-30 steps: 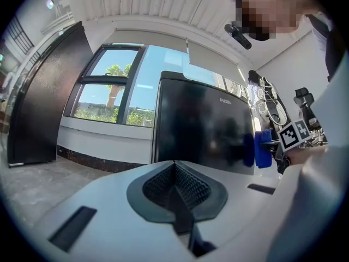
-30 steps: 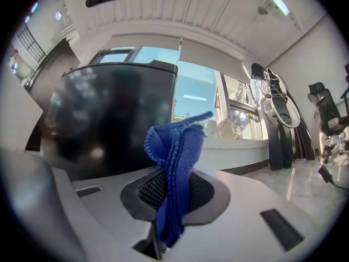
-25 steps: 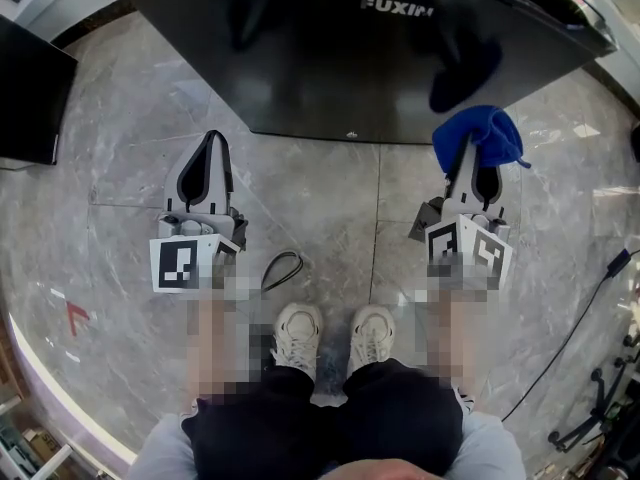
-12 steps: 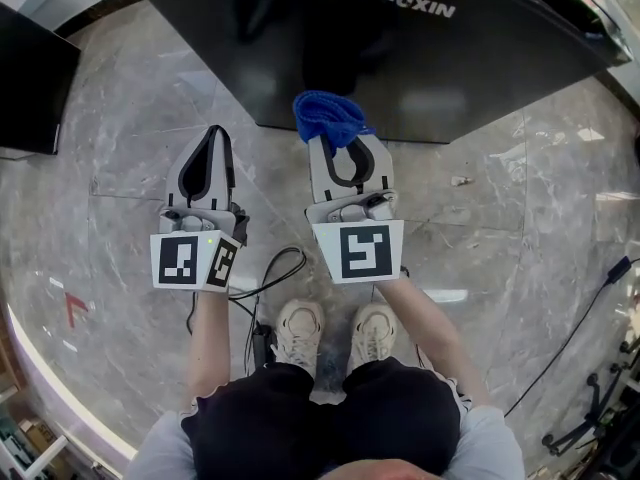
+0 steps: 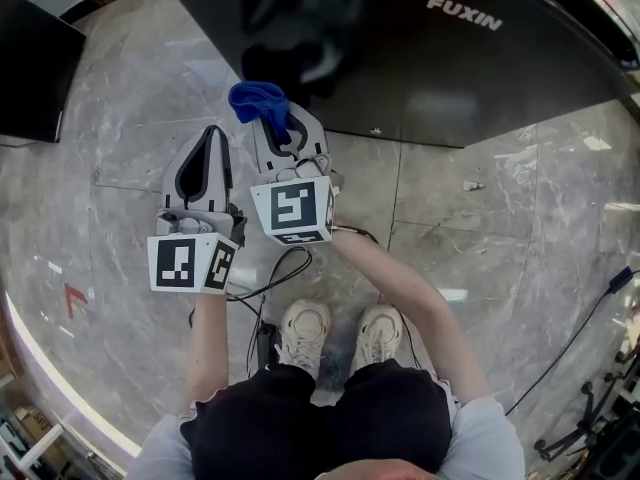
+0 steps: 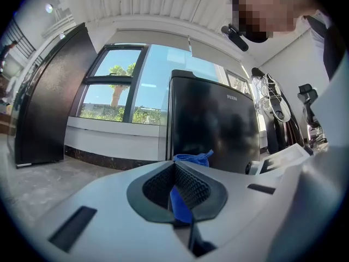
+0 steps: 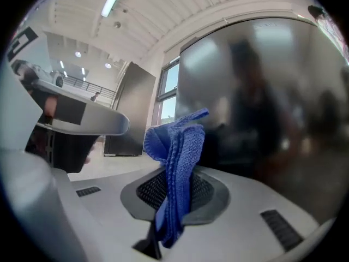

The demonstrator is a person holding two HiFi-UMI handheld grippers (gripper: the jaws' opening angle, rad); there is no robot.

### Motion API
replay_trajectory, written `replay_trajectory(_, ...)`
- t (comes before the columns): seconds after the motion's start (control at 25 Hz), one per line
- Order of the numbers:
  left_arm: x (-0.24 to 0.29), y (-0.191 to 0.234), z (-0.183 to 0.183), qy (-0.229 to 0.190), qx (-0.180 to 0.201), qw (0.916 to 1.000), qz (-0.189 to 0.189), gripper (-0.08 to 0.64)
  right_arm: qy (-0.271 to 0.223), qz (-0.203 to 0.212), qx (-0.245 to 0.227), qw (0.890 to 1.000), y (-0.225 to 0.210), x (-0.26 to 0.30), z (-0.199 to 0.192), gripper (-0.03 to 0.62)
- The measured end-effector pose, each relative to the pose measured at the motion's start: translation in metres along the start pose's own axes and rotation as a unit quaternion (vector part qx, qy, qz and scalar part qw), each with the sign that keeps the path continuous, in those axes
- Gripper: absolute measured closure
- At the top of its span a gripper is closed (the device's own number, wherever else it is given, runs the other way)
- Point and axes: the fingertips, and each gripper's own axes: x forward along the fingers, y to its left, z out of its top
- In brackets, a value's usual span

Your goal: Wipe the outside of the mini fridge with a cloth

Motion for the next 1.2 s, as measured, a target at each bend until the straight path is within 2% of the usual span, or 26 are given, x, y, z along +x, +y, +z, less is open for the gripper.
replay_trajectory(0.16,0.0,0.009,-0.006,0.007,0.0,1.0,0.006,0.555,-0.004,-0.008,-0.02,1.0,0.004,0.009,0.001,0.517)
replay_trajectory(0.48,0.006,0.004,-0.015,0.013,-0.006,0.9999,0.001,0.555,0.003,-0.026,-0.003,1.0,-0.006,-0.001,-0.003,0.517)
replay_trajectory(0.72,0.011,-0.014,-0.018,0.016,-0.008,0.9997,-0.015,0.555,0.013,-0.062,0.003,0.998,-0.039,-0.029,-0.01,0.517)
replay_trajectory(0.88,0.016,-0.027,-0.021,0.018,-0.009,0.9995,-0.025,0.555,-0.006,-0.084,-0.002,0.996,-0.064,-0.05,-0.005,0.517)
replay_trajectory(1.0,0.019,-0.036,-0.022,0.019,-0.008,0.9992,-0.033,0.555,0.008,-0.094,0.009,0.995,-0.083,-0.068,-0.01,0.515)
replay_trajectory(1.2,0.022,-0.049,-0.024,0.023,-0.007,0.9988,-0.042,0.555,0.002,-0.138,0.032,0.99,-0.122,-0.098,-0.009,0.517)
